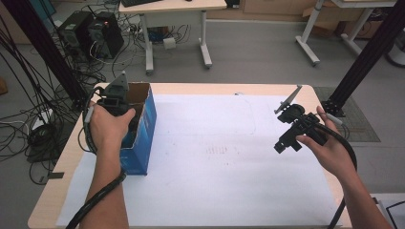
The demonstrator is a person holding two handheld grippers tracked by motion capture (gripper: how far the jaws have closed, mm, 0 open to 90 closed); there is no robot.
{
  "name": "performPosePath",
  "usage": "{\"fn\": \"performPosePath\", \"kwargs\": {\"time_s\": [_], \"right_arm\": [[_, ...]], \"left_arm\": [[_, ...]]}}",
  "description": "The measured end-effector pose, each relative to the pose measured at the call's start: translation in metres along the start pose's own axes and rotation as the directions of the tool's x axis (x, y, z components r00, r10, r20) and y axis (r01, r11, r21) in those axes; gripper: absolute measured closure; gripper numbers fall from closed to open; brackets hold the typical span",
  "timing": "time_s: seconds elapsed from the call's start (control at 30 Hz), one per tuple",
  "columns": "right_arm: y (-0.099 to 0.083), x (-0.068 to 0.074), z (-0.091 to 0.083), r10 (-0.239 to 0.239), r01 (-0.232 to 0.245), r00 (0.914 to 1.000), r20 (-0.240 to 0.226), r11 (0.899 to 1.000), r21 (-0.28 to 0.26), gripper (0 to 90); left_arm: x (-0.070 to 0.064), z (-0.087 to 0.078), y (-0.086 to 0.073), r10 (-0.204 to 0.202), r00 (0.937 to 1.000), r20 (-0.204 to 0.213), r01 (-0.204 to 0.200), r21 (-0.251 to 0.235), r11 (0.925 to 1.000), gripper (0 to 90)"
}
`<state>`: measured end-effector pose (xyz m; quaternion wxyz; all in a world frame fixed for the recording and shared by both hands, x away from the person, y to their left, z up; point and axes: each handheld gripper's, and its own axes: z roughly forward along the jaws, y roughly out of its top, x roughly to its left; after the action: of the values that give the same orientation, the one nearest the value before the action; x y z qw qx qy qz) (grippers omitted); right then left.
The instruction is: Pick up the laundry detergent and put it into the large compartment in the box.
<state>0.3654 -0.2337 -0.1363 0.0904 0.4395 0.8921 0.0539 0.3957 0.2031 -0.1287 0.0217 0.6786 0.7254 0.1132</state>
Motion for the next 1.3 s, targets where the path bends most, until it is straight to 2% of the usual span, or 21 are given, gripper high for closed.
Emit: {"fn": "performPosePath", "kwargs": {"time_s": [0.23,0.6,0.73,0.97,1.1,1.3], "right_arm": [[0.0029,0.0008,0.0028,0.000,0.000,1.0000,-0.005,1.000,0.007,4.2],[0.0039,0.0013,0.0040,-0.005,0.006,0.9999,-0.015,1.000,0.007,4.3],[0.0022,0.0004,0.0034,-0.002,0.002,0.9999,-0.013,1.000,0.006,4.2],[0.0008,0.0000,0.0028,-0.002,0.002,0.9999,-0.013,1.000,0.006,4.2],[0.0008,0.0009,0.0024,-0.004,0.004,0.9999,-0.012,1.000,0.004,4.2],[0.0015,0.0016,0.0027,-0.005,0.005,0.9999,-0.009,1.000,0.007,4.2]], "left_arm": [[0.0015,0.0011,-0.0007,0.002,1.0000,0.004,-0.002,-0.010,0.9999,38.1],[0.0039,0.0017,-0.0011,-0.016,0.9998,0.011,0.016,-0.013,0.9998,37.6],[0.0062,0.0015,-0.0030,-0.023,0.9994,0.025,0.024,-0.021,0.9995,34.4],[0.0042,0.0020,-0.0045,-0.027,0.9994,0.021,0.028,-0.026,0.9993,33.6],[0.0033,0.0024,-0.0039,-0.024,0.9994,0.023,0.024,-0.024,0.9994,29.5],[0.0035,-0.0035,-0.0065,-0.030,0.9994,0.017,0.031,-0.043,0.9986,27.2]]}}
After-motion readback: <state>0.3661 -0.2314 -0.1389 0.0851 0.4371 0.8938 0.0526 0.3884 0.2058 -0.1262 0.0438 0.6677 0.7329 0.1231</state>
